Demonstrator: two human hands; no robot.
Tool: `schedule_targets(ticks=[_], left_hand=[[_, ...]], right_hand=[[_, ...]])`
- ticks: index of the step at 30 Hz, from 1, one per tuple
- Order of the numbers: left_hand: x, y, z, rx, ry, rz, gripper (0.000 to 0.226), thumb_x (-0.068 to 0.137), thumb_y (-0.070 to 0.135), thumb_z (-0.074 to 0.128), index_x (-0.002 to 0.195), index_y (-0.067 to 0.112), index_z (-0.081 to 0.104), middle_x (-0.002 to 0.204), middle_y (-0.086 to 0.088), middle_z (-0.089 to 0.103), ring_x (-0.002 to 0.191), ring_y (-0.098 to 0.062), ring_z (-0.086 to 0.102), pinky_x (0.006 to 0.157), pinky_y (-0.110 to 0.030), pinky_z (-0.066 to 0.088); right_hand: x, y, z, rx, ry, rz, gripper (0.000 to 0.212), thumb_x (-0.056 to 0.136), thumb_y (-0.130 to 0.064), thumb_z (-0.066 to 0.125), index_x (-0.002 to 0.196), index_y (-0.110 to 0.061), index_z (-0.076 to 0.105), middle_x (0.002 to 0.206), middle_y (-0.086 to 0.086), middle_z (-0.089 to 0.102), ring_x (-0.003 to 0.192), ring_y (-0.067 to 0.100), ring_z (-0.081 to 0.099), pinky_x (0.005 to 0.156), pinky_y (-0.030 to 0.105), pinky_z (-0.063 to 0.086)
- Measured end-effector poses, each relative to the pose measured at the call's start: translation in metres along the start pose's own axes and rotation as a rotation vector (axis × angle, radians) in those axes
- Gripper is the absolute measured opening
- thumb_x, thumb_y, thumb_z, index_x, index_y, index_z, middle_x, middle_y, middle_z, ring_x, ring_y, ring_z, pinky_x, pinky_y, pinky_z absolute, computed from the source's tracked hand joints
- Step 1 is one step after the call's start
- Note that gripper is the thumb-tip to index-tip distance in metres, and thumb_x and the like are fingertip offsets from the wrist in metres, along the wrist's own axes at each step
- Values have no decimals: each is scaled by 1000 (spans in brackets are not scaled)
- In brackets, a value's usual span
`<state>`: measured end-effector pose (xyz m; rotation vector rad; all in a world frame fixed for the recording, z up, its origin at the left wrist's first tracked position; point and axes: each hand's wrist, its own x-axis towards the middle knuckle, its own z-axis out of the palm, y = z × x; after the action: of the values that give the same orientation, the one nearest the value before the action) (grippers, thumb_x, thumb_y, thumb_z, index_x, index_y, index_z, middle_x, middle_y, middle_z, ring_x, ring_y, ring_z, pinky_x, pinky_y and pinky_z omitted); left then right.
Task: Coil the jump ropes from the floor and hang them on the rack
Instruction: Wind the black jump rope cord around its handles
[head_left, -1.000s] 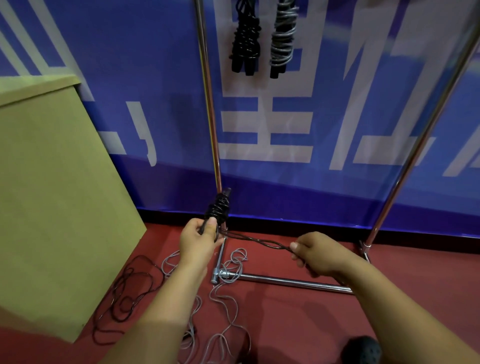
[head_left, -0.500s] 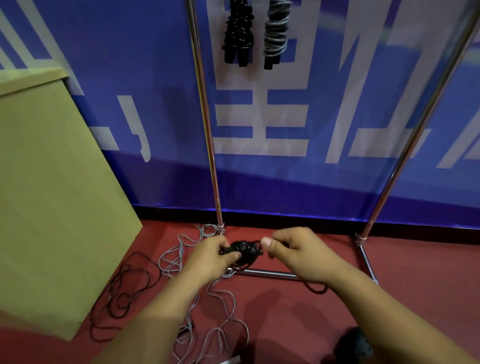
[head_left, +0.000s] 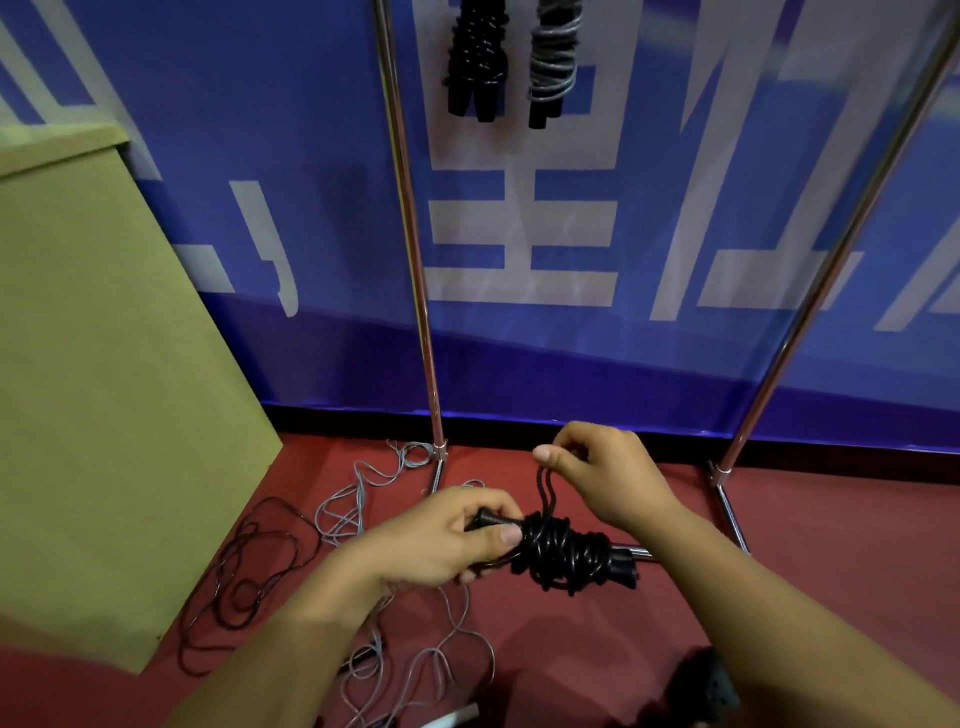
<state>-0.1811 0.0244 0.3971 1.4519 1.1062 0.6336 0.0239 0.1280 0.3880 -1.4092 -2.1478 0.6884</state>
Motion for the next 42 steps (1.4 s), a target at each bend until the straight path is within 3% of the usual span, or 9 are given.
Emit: schedule_targets(ticks=[4,8,15,21,25,28,32,38,42], left_hand=[[-6,7,1,-250,-9,68,14,95,26,58,93,13,59,69,1,51,57,-8,50,51,-20,41],[-3,9,0,-523,224,82,33,97,25,58,110,-4,49,64,-1,51,50,-10,46,48,-23,38],[12,4,-8,-707,659,70,18,101,26,49,106,9,55,59,-2,46,45,-11,39,44,-22,36],[22,-5,-7,-459,897,15,27,102,31,53,87,10,59,57,-1,50,46,-13,41,45,-25,36],[25,-15,-10,-230,972,-50,30,100,31,57,79,9,60,55,-1,52,44,-11,42,47,-27,36],[24,-19,-12,130,942,-69,29,96,34,61,73,18,59,54,6,55,47,-5,46,53,-22,37],[23,-22,-17,400,901,-111,24,94,37,63,74,25,58,62,8,57,59,-4,52,51,-14,34],[24,-22,-18,537,793,-206,27,87,40,72,79,14,66,66,3,63,63,-13,59,53,-23,37],[22,-20,-17,592,664,-246,35,86,39,73,73,9,60,61,2,54,55,-13,46,50,-27,31]], right_hand=[[0,-7,9,79,-106,-4,34,86,-53,66,70,-23,64,57,-3,60,54,6,53,57,28,44],[-4,-13,23,24,-243,-2,27,90,-16,60,64,-19,54,56,-6,55,58,12,59,57,26,40],[-23,-40,39,120,-178,-102,41,103,-39,41,69,-16,45,65,3,60,68,27,56,68,42,44],[-36,-55,44,156,-177,-116,43,103,-46,32,69,-22,41,64,-4,52,67,23,51,68,42,43],[-43,-56,51,5,-265,-174,27,99,-43,45,86,-19,48,89,12,66,85,36,59,69,40,43],[-46,-56,52,-134,-311,-198,21,96,-37,48,99,-17,52,105,13,66,99,39,59,74,40,45],[-46,-59,41,-298,-281,-224,31,96,-45,45,102,-17,56,106,15,66,101,42,59,74,40,45],[-45,-62,29,-294,-210,-243,22,96,-33,43,97,-16,58,103,10,63,94,38,60,70,40,42],[-46,-59,24,-243,-259,-254,20,94,-26,41,97,-17,59,100,9,62,93,33,59,76,41,44]])
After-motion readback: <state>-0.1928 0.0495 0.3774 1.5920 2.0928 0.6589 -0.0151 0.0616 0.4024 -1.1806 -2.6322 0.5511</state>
